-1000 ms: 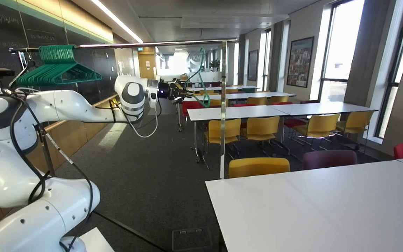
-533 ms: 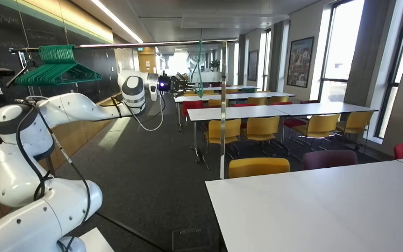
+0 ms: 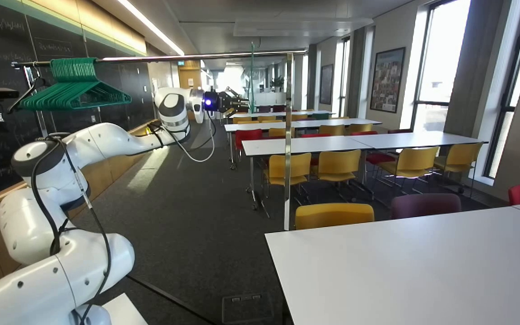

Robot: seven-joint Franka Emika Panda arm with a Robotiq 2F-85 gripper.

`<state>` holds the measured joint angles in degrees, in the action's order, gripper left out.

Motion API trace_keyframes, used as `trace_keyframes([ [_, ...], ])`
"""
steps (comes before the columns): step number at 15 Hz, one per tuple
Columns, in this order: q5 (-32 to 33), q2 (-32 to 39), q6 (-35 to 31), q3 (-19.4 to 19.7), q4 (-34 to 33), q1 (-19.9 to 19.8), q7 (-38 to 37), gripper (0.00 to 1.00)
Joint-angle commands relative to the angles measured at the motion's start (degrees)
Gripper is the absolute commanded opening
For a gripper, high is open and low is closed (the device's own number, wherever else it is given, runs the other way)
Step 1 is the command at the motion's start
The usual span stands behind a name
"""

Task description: Lift the hanger from the table and put it on the rail

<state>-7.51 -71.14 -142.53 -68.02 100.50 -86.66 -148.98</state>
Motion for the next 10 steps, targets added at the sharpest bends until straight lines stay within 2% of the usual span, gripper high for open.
trace_keyframes([
  [1,-0.3,1.1,3.7,0.1,-8.4,-5.2,0.0,0.02],
  [7,0.4,2.9,7.9,-0.5,-18.5,-11.0,0.1,0.02],
  [10,1.2,4.7,13.2,-1.4,-23.9,-13.1,4.5,0.02],
])
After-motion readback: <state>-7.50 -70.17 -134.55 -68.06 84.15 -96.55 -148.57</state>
